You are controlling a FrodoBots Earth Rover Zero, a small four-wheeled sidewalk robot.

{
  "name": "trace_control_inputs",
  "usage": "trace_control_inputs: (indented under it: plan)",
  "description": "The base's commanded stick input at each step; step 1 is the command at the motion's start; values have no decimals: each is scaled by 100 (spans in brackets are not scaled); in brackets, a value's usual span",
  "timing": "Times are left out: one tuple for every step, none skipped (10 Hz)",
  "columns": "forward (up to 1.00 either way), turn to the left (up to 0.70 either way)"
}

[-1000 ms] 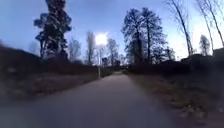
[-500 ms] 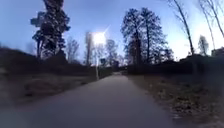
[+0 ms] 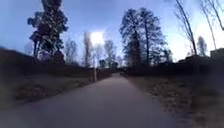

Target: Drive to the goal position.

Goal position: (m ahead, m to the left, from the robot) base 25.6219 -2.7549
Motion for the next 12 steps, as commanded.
trace_control_inputs:
  plan:
    - [100,0]
    - [100,-34]
    - [100,-31]
    - [100,-20]
    - [100,-9]
    - [100,0]
    - [100,0]
    - [100,0]
    - [100,0]
    - [100,0]
    - [100,0]
    - [100,0]
